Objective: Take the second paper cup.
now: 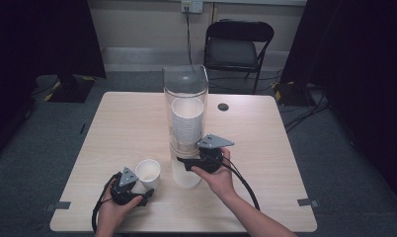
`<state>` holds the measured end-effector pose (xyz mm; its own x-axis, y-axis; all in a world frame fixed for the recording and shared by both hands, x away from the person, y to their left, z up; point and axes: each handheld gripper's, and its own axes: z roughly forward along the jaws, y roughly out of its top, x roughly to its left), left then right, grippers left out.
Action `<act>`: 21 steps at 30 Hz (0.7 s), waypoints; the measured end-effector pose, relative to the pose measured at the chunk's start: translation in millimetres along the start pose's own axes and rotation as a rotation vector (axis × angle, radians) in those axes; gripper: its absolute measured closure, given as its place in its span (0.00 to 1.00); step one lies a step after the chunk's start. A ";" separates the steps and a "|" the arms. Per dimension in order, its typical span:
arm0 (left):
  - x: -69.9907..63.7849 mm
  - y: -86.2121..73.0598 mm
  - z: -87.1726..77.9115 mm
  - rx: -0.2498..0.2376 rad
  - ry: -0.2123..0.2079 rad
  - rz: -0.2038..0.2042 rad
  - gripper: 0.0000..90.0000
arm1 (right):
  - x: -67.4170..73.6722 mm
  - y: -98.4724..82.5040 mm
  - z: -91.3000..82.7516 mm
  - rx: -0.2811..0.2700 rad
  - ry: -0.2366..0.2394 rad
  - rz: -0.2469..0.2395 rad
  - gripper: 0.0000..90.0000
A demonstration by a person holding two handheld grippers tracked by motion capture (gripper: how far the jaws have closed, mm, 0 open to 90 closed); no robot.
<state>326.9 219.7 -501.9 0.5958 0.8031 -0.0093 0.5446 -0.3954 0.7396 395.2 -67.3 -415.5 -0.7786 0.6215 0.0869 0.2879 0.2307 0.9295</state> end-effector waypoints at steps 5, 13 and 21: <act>0.0 0.0 0.0 0.000 -0.001 -0.001 0.16 | -0.5 -3.5 0.0 -0.016 -0.001 -0.028 0.39; -0.1 0.0 0.0 -0.001 -0.001 -0.001 0.16 | 2.0 -8.2 -0.3 -0.019 -0.019 -0.085 0.40; 0.3 0.1 -0.3 0.001 0.003 0.008 0.16 | 1.5 -9.4 -0.5 -0.013 -0.019 -0.099 0.40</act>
<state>326.9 220.1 -501.6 0.5979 0.8016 -0.0013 0.5406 -0.4021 0.7390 391.1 -68.9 -423.9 -0.7919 0.6106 -0.0124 0.2029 0.2822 0.9376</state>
